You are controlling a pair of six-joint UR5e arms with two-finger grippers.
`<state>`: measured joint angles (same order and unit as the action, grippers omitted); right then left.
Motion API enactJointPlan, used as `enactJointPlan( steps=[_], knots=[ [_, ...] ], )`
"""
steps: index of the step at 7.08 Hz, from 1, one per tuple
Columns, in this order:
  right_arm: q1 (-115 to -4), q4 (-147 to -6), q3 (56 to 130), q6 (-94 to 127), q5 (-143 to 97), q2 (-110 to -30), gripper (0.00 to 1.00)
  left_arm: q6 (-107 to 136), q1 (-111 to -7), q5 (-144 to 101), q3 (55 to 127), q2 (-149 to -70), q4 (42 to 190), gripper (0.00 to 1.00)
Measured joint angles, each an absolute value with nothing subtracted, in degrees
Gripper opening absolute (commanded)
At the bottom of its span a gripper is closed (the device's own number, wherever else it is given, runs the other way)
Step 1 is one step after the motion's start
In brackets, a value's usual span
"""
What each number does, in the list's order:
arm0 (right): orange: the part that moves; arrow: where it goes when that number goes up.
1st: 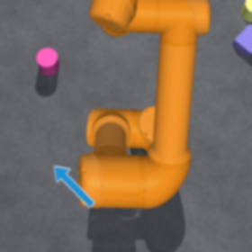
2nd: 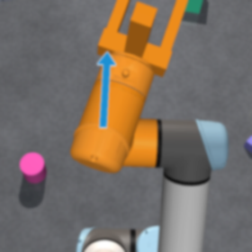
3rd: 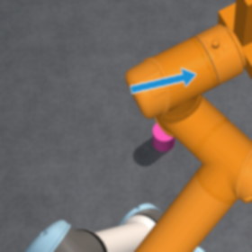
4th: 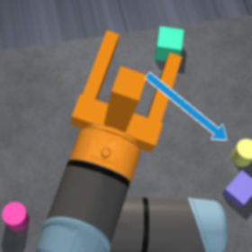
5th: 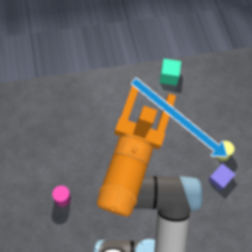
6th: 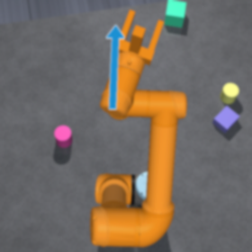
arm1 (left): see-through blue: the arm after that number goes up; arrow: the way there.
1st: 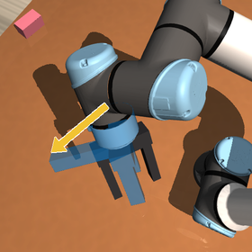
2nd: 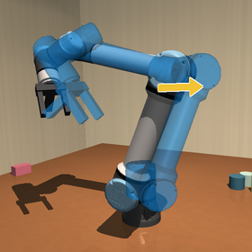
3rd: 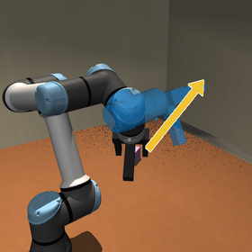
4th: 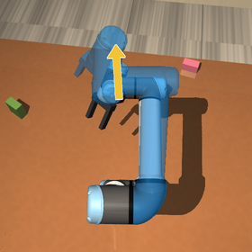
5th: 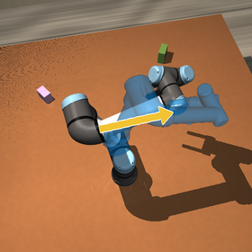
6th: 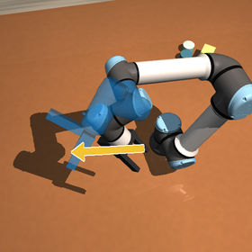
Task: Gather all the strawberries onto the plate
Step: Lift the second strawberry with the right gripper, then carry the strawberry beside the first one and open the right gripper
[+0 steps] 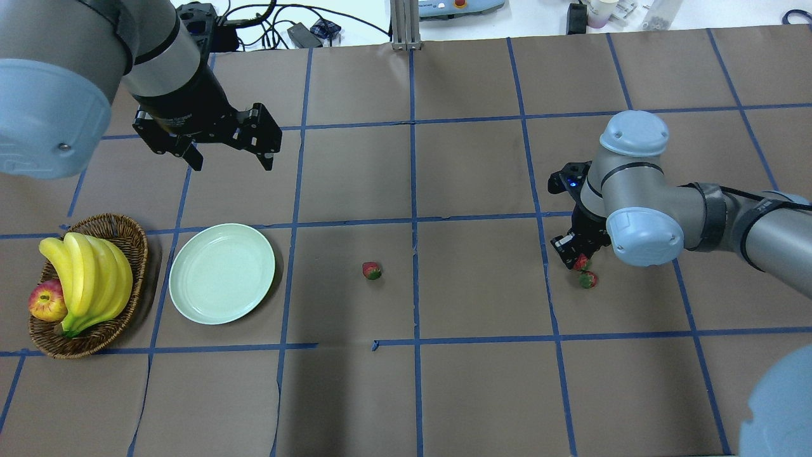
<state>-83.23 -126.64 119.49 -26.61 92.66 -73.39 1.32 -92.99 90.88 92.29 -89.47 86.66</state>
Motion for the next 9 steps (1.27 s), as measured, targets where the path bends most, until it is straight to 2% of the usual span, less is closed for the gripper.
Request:
enactJointPlan(
  steps=[2,3,4,6,9],
  knots=[
    [-83.63,-126.79,118.86,-25.36,92.17,-73.82,0.10,1.32,-92.99,90.88,92.29,-89.47,86.66,1.00],
    [-84.71,-126.84,117.80,-22.68,90.21,-73.93,0.05,1.32,-92.99,90.88,92.28,-89.47,86.66,1.00],
    [-87.14,-126.88,116.11,-16.75,86.54,-73.92,0.05,1.32,-92.99,90.88,92.26,-89.47,86.66,1.00],
    [-95.71,-127.40,111.75,-0.43,81.50,-72.62,0.03,1.32,-92.99,90.88,92.21,-89.42,86.66,1.00],
    [-108.51,-129.94,101.33,20.60,80.59,-64.74,0.00,1.32,-92.99,90.86,92.20,-89.43,86.66,1.00]
  ],
)
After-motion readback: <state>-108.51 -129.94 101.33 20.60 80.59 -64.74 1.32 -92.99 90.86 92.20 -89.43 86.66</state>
